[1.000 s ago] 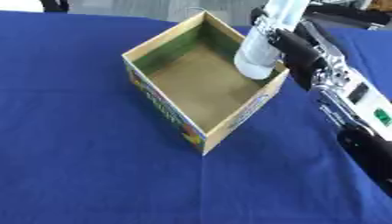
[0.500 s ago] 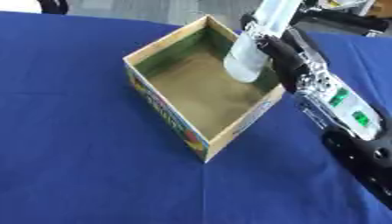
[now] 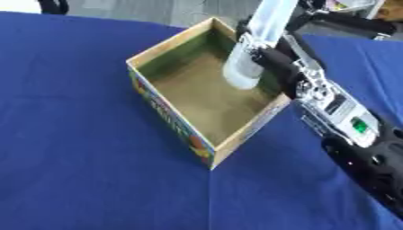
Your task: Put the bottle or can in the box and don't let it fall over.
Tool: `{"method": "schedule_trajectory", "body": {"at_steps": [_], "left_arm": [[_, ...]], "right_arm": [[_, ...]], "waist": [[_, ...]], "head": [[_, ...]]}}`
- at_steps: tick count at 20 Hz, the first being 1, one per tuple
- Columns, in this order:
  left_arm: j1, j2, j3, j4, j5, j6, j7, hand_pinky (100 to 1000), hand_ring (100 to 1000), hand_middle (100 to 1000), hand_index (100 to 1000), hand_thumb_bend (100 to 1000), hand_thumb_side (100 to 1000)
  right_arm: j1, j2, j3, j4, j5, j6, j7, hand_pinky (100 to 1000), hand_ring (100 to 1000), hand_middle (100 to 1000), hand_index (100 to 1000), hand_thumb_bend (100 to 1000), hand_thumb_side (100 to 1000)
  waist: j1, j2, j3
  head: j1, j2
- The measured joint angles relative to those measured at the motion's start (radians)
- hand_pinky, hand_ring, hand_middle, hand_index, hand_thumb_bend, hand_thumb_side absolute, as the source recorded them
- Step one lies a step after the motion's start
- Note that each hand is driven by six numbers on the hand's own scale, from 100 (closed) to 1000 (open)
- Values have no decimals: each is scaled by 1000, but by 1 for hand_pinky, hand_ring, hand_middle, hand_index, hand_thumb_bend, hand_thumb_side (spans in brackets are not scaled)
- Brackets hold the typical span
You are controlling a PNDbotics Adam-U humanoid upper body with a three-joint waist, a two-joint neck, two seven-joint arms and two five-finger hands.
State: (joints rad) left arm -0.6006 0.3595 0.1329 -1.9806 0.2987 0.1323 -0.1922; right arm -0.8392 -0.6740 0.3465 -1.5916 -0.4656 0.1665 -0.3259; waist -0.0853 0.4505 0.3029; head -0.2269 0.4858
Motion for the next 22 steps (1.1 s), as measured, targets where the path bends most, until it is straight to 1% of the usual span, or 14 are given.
{"method": "schedule_trajectory", "body": {"at_steps": [1, 2, 3, 4, 7, 12, 15, 19, 22], "left_arm": [[0, 0, 0, 0, 0, 0, 0, 1000, 1000, 1000, 929, 248, 186], [-1, 0, 0, 0, 0, 0, 0, 1000, 1000, 1000, 929, 248, 185], [-2, 0, 0, 0, 0, 0, 0, 1000, 1000, 1000, 929, 248, 185], [-3, 0, 0, 0, 0, -1, -1, 1000, 1000, 1000, 929, 248, 184], [-6, 0, 0, 0, 0, -3, -2, 1000, 1000, 1000, 929, 250, 185], [-6, 0, 0, 0, 0, -3, -3, 1000, 1000, 1000, 929, 251, 185], [-6, 0, 0, 0, 0, -4, -3, 1000, 1000, 1000, 929, 252, 186], [-6, 0, 0, 0, 0, -4, -3, 1000, 1000, 1000, 929, 252, 187], [-5, 0, 0, 0, 0, -5, -3, 1000, 1000, 1000, 929, 251, 189]], "right_arm": [[0, 0, 0, 2, 9, 4, 8, 1000, 1000, 1000, 914, 100, 402], [1, 0, 0, 3, 20, 9, 16, 1000, 1000, 1000, 931, 100, 393], [1, 0, 0, 3, 31, 15, 26, 1000, 1000, 1000, 988, 100, 365], [1, 0, 2, 5, 43, 21, 36, 1000, 1000, 1000, 1000, 100, 362], [4, 0, 6, 10, 79, 46, 71, 1000, 1000, 1000, 1000, 100, 348], [5, 1, 5, 15, 122, 81, 134, 1000, 1000, 1000, 1000, 100, 408], [9, 1, 5, 14, 127, 95, 172, 1000, 1000, 1000, 1000, 100, 431], [14, 1, 3, 11, 128, 109, 223, 1000, 1000, 1000, 1000, 100, 439], [17, 1, -1, 5, 128, 117, 253, 1000, 1000, 1000, 1000, 100, 427]], "waist": [[-1, 0, 0], [-3, 0, 0], [-3, 0, 1], [-3, 0, 2], [-4, 0, 4], [-4, 0, 4], [-4, 0, 1], [-4, 0, -2], [-4, 0, -6]], "head": [[0, 0], [-1, 0], [-1, 0], [-2, 0], [-3, 0], [-3, 0], [-3, 0], [-1, 1], [0, 1]]}}
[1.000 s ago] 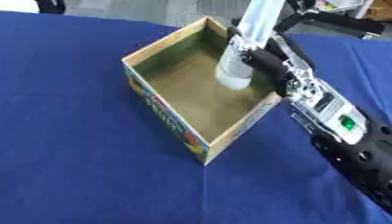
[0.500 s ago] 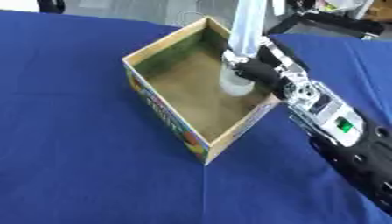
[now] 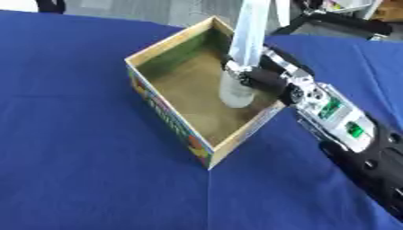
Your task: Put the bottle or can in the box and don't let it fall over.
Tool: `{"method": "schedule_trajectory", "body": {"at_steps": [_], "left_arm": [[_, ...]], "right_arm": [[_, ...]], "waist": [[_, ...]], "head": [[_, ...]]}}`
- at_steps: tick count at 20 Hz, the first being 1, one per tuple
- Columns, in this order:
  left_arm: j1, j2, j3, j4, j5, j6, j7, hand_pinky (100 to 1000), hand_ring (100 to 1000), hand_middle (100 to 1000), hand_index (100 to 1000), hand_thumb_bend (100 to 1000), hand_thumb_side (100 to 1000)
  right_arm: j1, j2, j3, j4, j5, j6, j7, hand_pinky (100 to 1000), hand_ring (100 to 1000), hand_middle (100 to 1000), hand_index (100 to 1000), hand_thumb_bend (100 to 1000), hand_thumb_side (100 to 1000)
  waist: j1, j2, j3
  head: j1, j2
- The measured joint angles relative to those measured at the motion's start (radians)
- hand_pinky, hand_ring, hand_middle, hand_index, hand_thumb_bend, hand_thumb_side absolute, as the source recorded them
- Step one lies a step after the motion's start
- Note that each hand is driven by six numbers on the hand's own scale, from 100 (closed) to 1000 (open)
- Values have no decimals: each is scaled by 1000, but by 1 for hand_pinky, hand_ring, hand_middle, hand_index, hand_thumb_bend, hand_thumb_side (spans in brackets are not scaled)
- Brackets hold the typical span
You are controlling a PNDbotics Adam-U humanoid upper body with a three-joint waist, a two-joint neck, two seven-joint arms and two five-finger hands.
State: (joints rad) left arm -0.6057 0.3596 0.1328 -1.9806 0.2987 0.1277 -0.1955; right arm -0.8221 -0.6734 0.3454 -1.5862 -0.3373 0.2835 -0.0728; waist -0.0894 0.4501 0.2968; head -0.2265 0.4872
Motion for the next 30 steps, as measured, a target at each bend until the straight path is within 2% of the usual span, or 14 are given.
{"method": "schedule_trajectory", "body": {"at_steps": [2, 7, 10, 15, 21, 26, 30], "left_arm": [[1, 0, 0, 0, 0, 0, 0, 1000, 1000, 1000, 929, 251, 191], [4, 0, 0, 0, 0, -2, 2, 1000, 1000, 1000, 928, 252, 191], [4, 0, 0, 0, 1, -3, 3, 1000, 1000, 1000, 928, 253, 192], [4, 0, 0, 0, 4, -3, 3, 1000, 1000, 1000, 928, 254, 193], [8, 1, 0, 0, 4, -3, 4, 1000, 1000, 1000, 928, 254, 194], [17, 2, 0, 0, 4, -5, 6, 1000, 1000, 1000, 927, 255, 191], [26, 3, 0, 0, 4, -8, 8, 1000, 1000, 1000, 927, 254, 190]], "right_arm": [[4, 0, 0, -5, 7, 4, 19, 1000, 1000, 1000, 1000, 100, 415], [5, 0, -3, -7, 29, 15, 57, 1000, 1000, 1000, 1000, 100, 214], [5, 0, -7, -7, 34, 31, 55, 1000, 1000, 1000, 1000, 100, 201], [6, 0, -7, -10, 33, 54, 46, 1000, 1000, 1000, 1000, 100, 213], [16, 0, -13, -31, 14, 46, 55, 1000, 1000, 1000, 1000, 100, 287], [35, 0, -16, -63, -1, 36, 75, 1000, 1000, 1000, 1000, 100, 408], [52, 0, -21, -81, -12, 35, 91, 1000, 1000, 1000, 1000, 100, 436]], "waist": [[0, 0, -1], [0, -1, -2], [0, -2, -2], [0, -4, -3], [2, -5, -10], [7, -12, -21], [9, -20, -31]], "head": [[0, 1], [0, 3], [0, 3], [0, 3], [1, 4], [3, 8], [6, 13]]}}
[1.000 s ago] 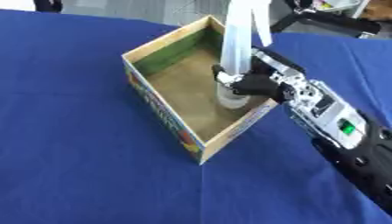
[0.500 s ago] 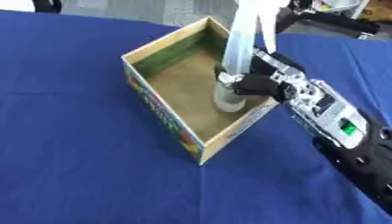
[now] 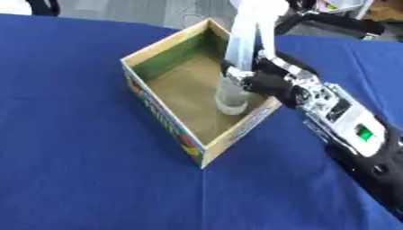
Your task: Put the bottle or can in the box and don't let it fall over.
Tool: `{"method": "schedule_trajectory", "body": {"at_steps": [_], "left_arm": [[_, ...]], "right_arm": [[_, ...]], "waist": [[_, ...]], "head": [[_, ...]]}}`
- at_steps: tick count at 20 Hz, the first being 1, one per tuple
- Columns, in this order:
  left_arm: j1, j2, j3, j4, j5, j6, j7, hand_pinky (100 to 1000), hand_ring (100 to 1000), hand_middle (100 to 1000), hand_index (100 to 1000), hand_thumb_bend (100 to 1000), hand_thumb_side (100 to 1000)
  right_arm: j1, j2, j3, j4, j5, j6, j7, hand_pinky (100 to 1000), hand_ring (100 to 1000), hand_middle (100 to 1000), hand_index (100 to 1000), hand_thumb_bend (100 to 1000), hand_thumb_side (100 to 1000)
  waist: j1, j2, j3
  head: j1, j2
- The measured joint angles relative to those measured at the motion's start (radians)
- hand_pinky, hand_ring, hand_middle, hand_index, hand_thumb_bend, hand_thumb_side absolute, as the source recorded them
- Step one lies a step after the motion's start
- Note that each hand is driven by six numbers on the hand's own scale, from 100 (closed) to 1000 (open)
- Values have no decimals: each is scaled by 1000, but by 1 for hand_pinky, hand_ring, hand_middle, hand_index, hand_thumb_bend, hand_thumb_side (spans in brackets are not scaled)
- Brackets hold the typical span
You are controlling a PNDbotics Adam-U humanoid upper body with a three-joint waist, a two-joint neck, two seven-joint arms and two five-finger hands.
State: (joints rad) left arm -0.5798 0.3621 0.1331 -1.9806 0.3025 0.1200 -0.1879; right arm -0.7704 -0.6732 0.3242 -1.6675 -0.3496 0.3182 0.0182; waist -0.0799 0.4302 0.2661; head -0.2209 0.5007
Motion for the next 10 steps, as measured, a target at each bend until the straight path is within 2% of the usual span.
{"method": "schedule_trajectory", "body": {"at_steps": [10], "left_arm": [[16, 8, 0, 0, 0, -6, 3, 1000, 1000, 1000, 926, 257, 187]], "right_arm": [[27, 0, -13, -39, -5, 2, 14, 1000, 1000, 1000, 1000, 100, 419]], "waist": [[7, -18, -15]], "head": [[10, 16]]}}
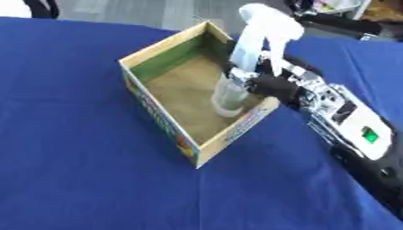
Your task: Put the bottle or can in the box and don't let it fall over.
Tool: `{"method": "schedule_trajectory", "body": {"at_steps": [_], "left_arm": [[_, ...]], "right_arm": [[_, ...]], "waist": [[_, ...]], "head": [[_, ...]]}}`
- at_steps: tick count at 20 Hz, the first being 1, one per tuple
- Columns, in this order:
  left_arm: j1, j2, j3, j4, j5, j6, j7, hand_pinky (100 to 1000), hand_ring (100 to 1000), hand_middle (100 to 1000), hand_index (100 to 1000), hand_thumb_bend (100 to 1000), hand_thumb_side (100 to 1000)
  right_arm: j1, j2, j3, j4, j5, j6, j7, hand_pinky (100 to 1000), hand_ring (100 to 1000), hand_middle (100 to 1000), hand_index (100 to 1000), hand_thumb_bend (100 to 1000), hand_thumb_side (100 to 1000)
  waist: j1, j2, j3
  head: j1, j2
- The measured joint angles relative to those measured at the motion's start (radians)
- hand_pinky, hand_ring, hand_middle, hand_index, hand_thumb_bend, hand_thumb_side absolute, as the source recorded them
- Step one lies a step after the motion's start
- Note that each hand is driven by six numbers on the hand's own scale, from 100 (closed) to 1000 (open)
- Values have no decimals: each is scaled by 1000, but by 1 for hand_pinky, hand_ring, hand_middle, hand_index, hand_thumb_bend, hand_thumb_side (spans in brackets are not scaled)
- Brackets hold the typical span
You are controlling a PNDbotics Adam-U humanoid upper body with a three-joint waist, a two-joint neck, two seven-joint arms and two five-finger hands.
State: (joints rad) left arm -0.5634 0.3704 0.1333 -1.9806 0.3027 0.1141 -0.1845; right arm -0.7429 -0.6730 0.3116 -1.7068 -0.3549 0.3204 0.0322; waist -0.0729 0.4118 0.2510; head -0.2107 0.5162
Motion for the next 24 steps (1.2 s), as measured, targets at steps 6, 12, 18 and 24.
{"method": "schedule_trajectory", "body": {"at_steps": [6, 12, 18, 24], "left_arm": [[6, 8, 0, 0, 0, -1, 1, 1000, 1000, 1000, 926, 257, 185], [9, 9, 0, 0, 0, -1, 1, 1000, 1000, 1000, 926, 255, 184], [11, 9, 0, 0, 0, -1, 0, 1000, 1000, 1000, 926, 256, 182], [22, 13, 0, 0, 0, 0, 1, 1000, 1000, 1000, 926, 257, 180]], "right_arm": [[14, 0, -7, -17, 11, 4, -1, 1000, 1000, 1000, 1000, 100, 412], [17, -2, -9, -21, 33, 17, -5, 1000, 1000, 1000, 1000, 100, 218], [23, -7, -9, -24, 46, 47, -13, 1000, 1000, 1000, 1000, 100, 210], [43, -11, -16, -50, 43, 58, -23, 1000, 1000, 1000, 1000, 100, 212]], "waist": [[0, -8, -8], [1, -11, -10], [0, -15, -10], [0, -23, -18]], "head": [[7, 2], [7, 9], [7, 11], [9, 19]]}}
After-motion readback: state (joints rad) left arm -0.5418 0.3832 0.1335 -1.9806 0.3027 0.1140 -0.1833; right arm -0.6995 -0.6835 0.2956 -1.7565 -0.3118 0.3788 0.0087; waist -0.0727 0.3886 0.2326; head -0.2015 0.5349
